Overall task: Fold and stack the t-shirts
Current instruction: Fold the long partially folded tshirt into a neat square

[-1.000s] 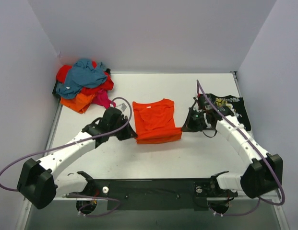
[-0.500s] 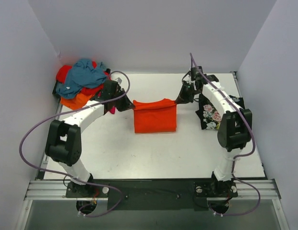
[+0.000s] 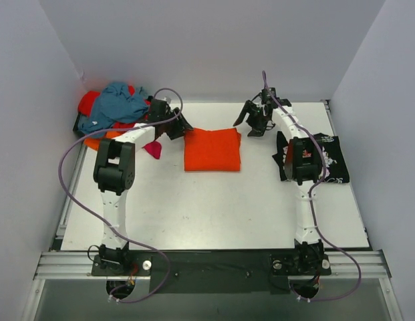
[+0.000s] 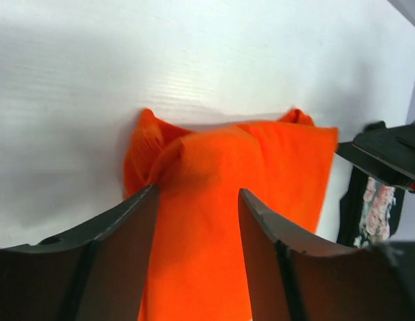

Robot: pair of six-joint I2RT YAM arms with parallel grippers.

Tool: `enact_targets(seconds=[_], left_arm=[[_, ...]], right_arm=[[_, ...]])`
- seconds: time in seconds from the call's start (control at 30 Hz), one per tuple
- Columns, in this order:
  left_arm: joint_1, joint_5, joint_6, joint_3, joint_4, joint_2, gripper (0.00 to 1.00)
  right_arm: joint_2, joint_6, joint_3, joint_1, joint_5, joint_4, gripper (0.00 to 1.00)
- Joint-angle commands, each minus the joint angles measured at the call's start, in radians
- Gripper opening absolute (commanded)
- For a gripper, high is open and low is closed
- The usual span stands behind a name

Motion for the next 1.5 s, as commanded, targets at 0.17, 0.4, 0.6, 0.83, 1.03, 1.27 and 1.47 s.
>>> enact_targets(seconds=[0.17, 0.4, 0.6, 0.83, 1.03, 1.27, 1.47], left_arm=[[0.008, 0.000, 0.071, -0.094, 0.127, -0.059, 0.62], [0.010, 0.002, 0.090, -0.221, 0.185, -0.104, 0.60], [0.012, 0.002, 0.071, -0.185, 0.185, -0.039, 0.58], [0.011, 0.013, 0.041, -0.106, 0.165, 0.059, 0.55], [0.012, 0.037, 0.015, -0.109, 0.170, 0.073, 0.28], [-0.007, 0.063, -0.088, -0.436, 0.386, -0.125, 0.14], [-0.096, 0.003, -0.123, -0.823, 0.460, -0.381, 0.14]], right_arm=[[-0.221, -0.030, -0.368, -0.010, 0.075, 0.203, 0.64], [-0.232, -0.032, -0.455, 0.012, 0.038, 0.249, 0.61], [-0.150, -0.026, -0.369, 0.041, 0.030, 0.220, 0.59], [-0.064, 0.005, -0.269, 0.056, 0.078, 0.136, 0.49], [-0.086, 0.017, -0.320, 0.046, 0.113, 0.122, 0.11], [-0.284, -0.012, -0.576, 0.070, 0.118, 0.176, 0.04], [-0.559, 0.023, -0.975, 0.105, 0.119, 0.307, 0.20]])
